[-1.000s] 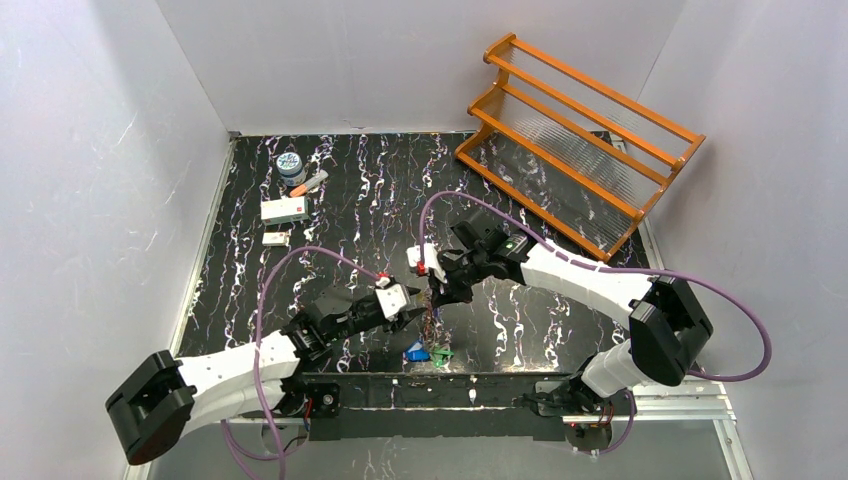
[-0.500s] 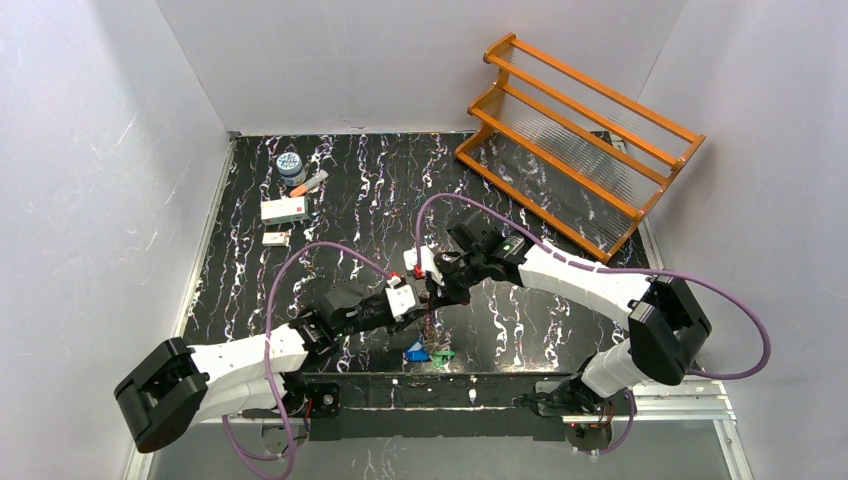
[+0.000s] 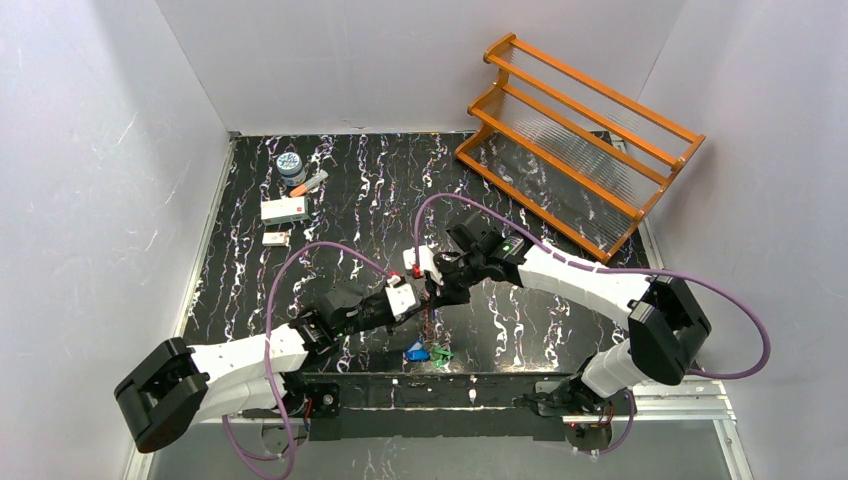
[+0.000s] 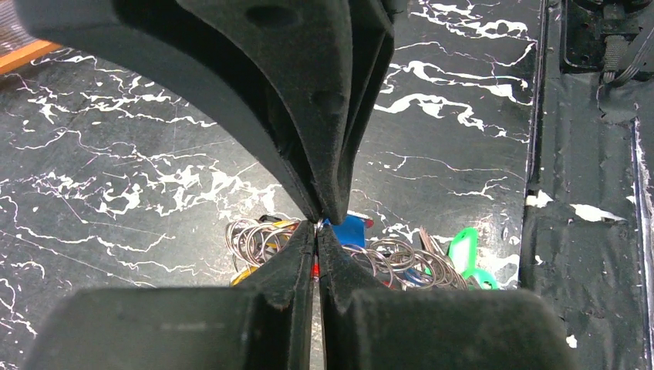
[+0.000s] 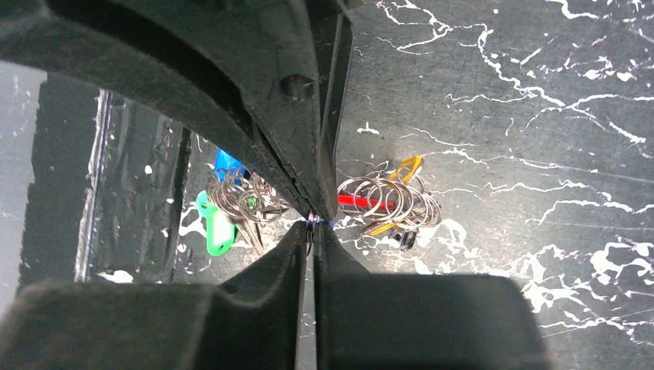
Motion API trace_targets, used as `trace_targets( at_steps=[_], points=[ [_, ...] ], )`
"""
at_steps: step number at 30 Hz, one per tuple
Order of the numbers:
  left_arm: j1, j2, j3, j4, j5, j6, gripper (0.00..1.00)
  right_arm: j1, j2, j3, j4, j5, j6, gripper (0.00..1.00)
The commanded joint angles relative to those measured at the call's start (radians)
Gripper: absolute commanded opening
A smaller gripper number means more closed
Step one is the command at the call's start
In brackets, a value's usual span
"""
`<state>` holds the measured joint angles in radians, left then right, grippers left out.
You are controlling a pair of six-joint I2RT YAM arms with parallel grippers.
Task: Put the keys on the keyring
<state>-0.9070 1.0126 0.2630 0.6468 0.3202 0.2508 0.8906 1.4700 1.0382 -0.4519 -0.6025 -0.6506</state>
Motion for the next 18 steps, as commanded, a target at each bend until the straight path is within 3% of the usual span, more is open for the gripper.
trace_targets(
  at_steps=[1, 4, 8, 18],
  points=[
    [-0.005, -0.017, 0.013, 0.004, 0.007, -0.007, 0.00, 0.001, -0.016, 0.022, 0.087, 0.008, 0.068, 0.21],
    [-0.004, -0.018, 0.012, 0.010, -0.004, -0.031, 0.00, -0.024, -0.061, -0.031, 0.194, -0.001, 0.145, 0.39],
    [-0.005, -0.025, -0.007, 0.059, -0.034, -0.075, 0.00, -0.091, -0.128, -0.116, 0.347, -0.065, 0.275, 0.50],
    [-0.004, -0.059, -0.114, 0.317, -0.134, -0.201, 0.00, -0.237, -0.201, -0.265, 0.636, -0.304, 0.513, 0.51]
  ],
)
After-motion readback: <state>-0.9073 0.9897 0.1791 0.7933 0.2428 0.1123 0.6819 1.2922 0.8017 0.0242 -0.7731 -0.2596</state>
